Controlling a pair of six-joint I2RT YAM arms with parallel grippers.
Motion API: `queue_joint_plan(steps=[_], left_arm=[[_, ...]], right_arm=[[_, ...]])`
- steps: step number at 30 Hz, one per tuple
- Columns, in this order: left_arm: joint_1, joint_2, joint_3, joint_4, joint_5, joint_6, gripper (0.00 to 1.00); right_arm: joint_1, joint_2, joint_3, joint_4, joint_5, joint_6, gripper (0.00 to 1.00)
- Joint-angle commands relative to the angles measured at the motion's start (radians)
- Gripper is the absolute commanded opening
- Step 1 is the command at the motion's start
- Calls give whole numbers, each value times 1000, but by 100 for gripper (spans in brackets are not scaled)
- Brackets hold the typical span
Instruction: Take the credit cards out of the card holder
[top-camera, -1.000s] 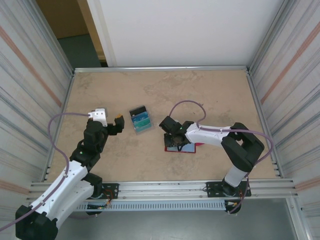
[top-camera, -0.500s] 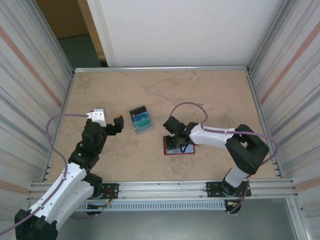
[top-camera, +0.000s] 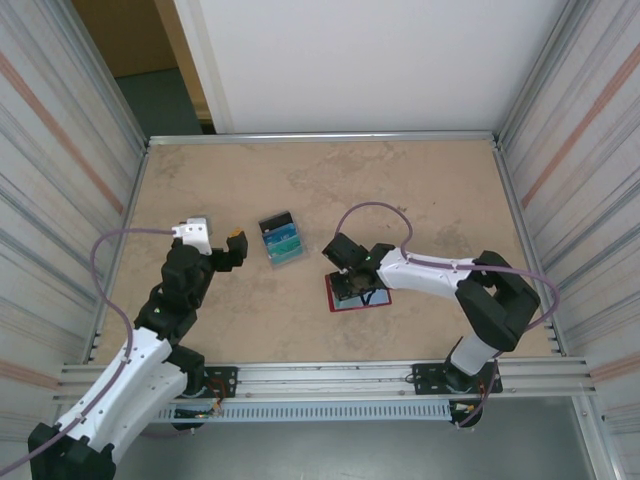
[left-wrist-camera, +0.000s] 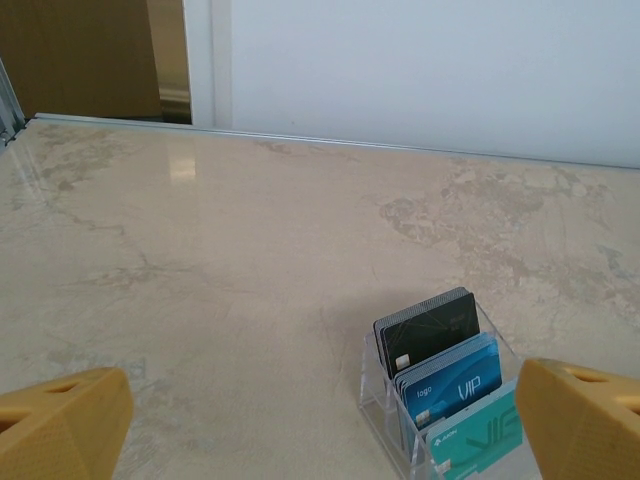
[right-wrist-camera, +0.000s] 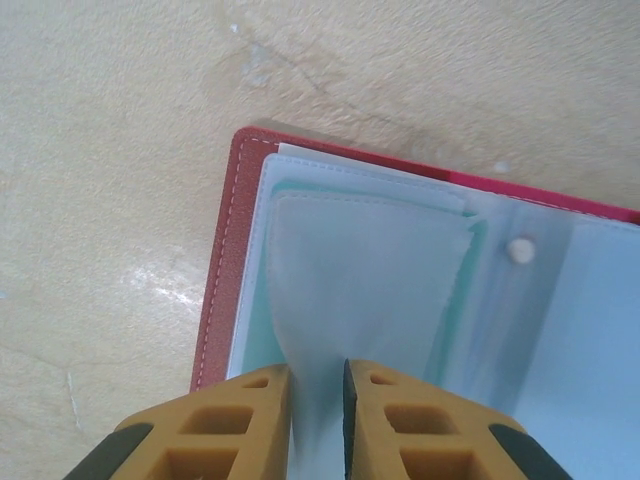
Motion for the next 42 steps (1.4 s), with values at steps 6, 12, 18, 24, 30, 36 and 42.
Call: queue_joint_plan(steps=[6, 12, 18, 24, 30, 36, 42], left_arm=[[6, -12, 59, -23, 16, 15, 99], [4, -7, 71, -21, 26, 18, 99], [3, -7, 75, -21, 27, 21, 99], [-1, -7, 77, -22, 28, 26, 99], [-9, -3, 82, -25, 22, 28, 99], [-11, 6, 77, -19, 20, 9, 99], [-12, 20, 77, -22, 18, 0, 99]], right_arm=[[-17, -68, 25, -68, 60, 22, 19], [-43, -112, 4, -82, 68, 25, 21], [-85, -174, -34, -91, 69, 28, 24], [-146, -234, -90, -91, 51, 34, 25], [-157, -284, -119, -94, 38, 22, 26], [-46, -262, -78, -101, 65, 40, 34], [33, -148, -16, -106, 94, 82, 34]])
